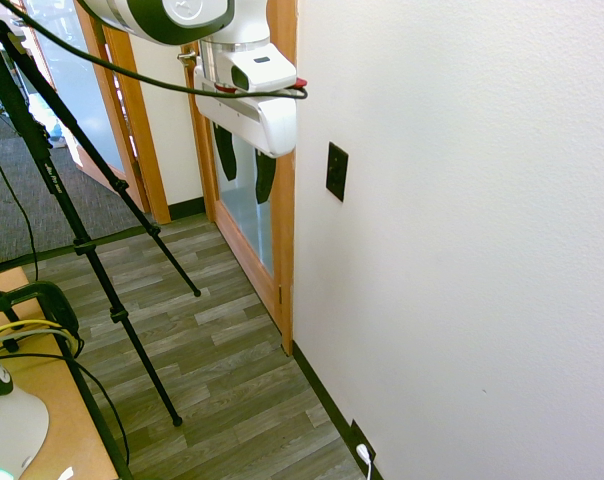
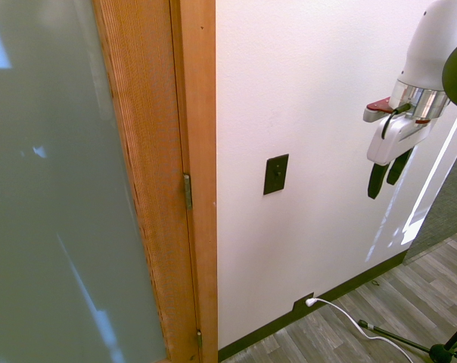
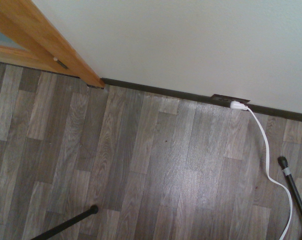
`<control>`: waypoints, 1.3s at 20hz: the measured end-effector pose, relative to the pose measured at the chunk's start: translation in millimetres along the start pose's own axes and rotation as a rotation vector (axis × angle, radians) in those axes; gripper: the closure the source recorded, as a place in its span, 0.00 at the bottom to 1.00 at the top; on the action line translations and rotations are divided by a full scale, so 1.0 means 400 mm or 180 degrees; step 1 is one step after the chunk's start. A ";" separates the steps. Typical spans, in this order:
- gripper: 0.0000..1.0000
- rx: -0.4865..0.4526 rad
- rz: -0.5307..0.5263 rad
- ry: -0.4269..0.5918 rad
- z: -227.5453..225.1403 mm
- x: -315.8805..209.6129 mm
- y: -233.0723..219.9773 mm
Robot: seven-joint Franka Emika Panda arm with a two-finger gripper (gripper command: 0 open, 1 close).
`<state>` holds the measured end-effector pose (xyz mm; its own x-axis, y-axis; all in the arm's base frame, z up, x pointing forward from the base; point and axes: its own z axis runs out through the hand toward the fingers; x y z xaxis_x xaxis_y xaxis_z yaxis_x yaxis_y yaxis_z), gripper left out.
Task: Turn off the light
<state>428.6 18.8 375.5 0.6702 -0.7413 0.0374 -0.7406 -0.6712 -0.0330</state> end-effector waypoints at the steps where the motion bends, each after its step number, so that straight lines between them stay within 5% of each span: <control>1: 0.00 -0.0002 0.0000 -0.0002 0.002 0.000 0.000; 12: 0.00 0.0889 -0.0094 0.0806 0.001 -0.031 -0.174; 18: 0.00 0.0964 0.0121 0.1343 0.024 0.018 -0.249; 25: 0.00 0.0976 0.0144 0.1359 0.130 0.050 -0.340; 26: 1.00 0.0985 0.0146 0.1362 0.134 0.055 -0.348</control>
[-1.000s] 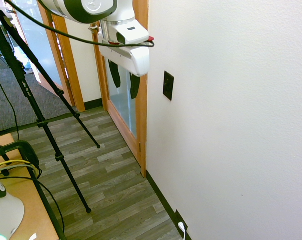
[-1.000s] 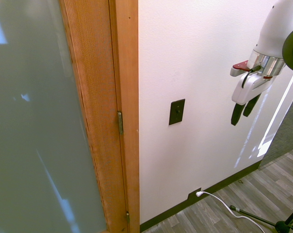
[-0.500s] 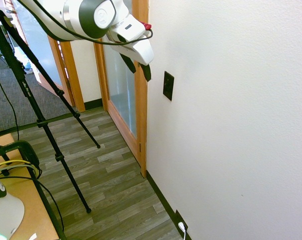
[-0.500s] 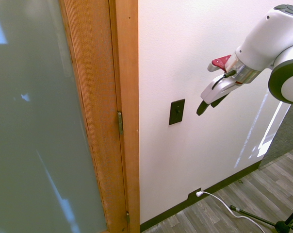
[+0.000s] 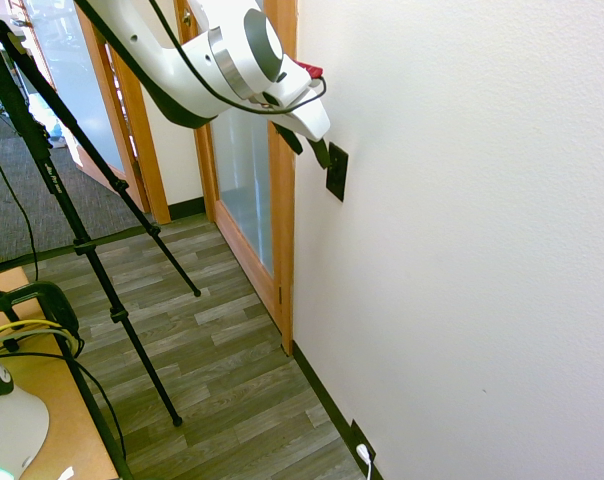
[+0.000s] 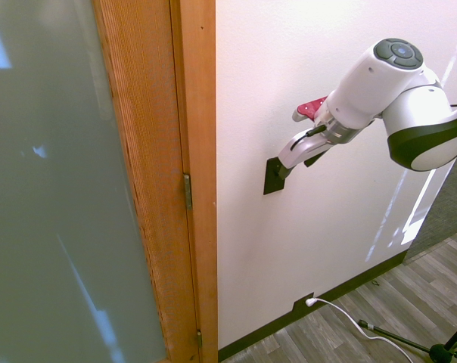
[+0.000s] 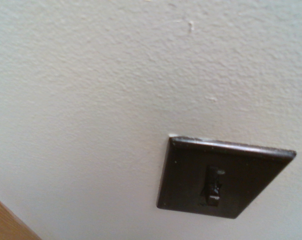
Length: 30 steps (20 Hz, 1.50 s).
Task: Turn off the light
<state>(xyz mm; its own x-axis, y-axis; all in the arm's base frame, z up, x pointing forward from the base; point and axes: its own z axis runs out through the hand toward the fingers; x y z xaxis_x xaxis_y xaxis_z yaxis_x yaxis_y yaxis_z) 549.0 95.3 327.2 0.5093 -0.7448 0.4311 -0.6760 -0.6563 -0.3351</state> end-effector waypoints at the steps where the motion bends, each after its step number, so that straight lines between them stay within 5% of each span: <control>1: 1.00 0.0003 0.0001 0.0000 0.006 0.002 -0.003; 30: 1.00 0.0027 0.0136 -0.0015 0.082 0.070 -0.041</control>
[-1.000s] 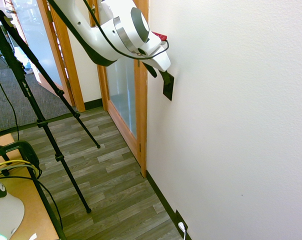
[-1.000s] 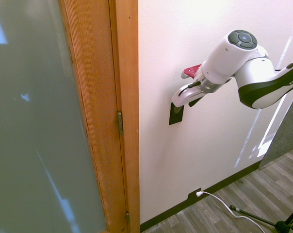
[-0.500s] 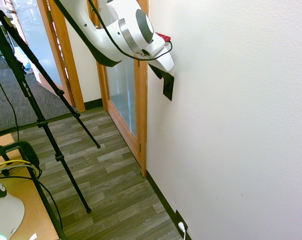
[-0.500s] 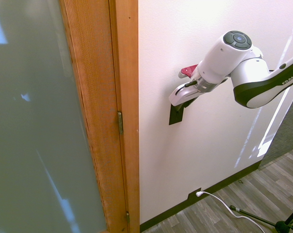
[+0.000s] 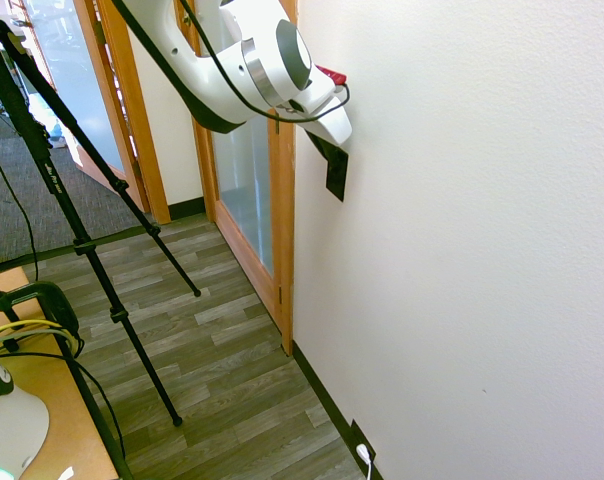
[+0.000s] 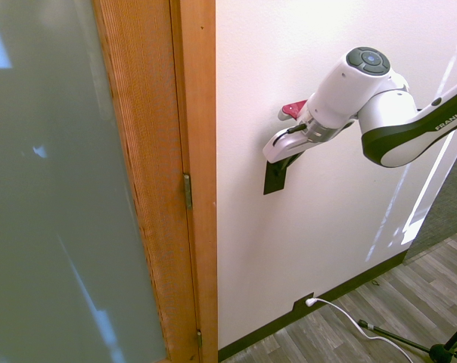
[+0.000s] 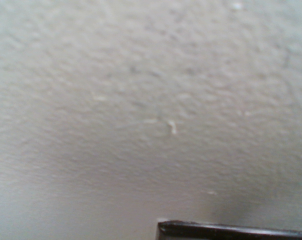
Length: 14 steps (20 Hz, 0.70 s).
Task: Turn off the light
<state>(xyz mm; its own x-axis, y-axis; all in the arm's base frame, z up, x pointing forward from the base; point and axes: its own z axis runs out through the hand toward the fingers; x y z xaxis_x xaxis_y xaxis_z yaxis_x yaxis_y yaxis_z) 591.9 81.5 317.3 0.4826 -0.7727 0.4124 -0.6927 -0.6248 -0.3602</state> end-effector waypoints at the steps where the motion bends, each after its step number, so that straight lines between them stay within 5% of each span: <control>1: 1.00 -0.0011 -0.0007 -0.0005 0.002 -0.001 0.001; 14: 1.00 -0.0090 -0.0013 -0.0145 0.061 -0.035 0.024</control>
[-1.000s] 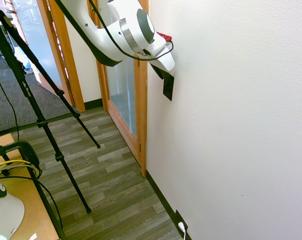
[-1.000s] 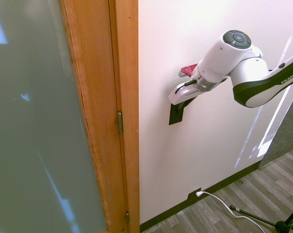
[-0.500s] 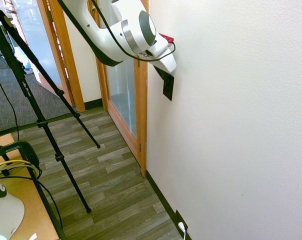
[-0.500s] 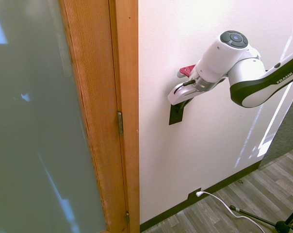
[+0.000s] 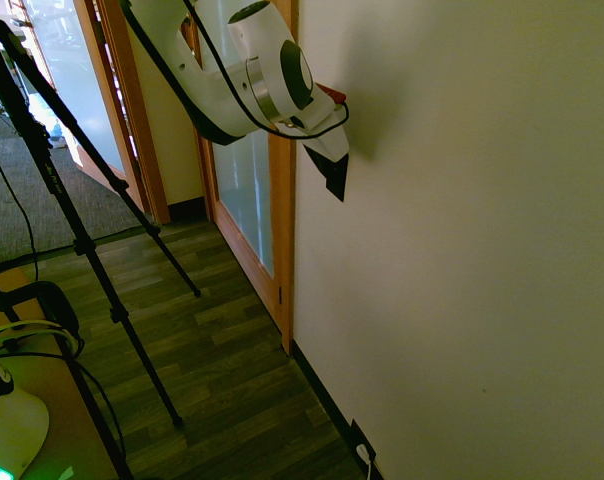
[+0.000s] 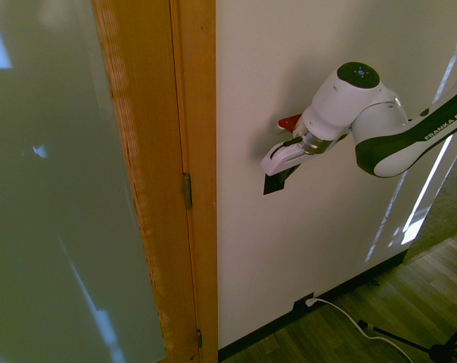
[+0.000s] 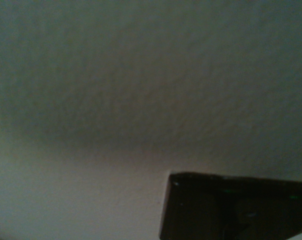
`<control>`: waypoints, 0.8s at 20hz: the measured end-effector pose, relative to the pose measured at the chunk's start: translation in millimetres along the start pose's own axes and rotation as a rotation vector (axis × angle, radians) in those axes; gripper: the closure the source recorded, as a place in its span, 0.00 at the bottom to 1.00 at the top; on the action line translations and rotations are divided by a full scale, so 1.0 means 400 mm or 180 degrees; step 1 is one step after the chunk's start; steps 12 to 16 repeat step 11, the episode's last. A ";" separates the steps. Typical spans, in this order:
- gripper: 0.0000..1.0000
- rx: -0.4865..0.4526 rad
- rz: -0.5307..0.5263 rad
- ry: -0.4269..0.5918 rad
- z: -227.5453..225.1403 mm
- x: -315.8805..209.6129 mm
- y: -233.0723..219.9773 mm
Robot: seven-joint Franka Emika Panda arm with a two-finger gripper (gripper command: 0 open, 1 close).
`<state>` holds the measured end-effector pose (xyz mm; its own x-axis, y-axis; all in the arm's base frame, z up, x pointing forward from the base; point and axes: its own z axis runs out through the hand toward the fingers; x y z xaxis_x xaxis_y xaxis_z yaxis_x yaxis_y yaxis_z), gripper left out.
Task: Turn off the light
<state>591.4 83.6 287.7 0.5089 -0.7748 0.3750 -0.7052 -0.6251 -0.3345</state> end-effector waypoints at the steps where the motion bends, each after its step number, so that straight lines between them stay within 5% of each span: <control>1: 1.00 0.0004 0.0001 0.0002 -0.001 0.001 -0.001; 16: 1.00 0.0088 0.0064 0.0194 -0.157 0.020 0.056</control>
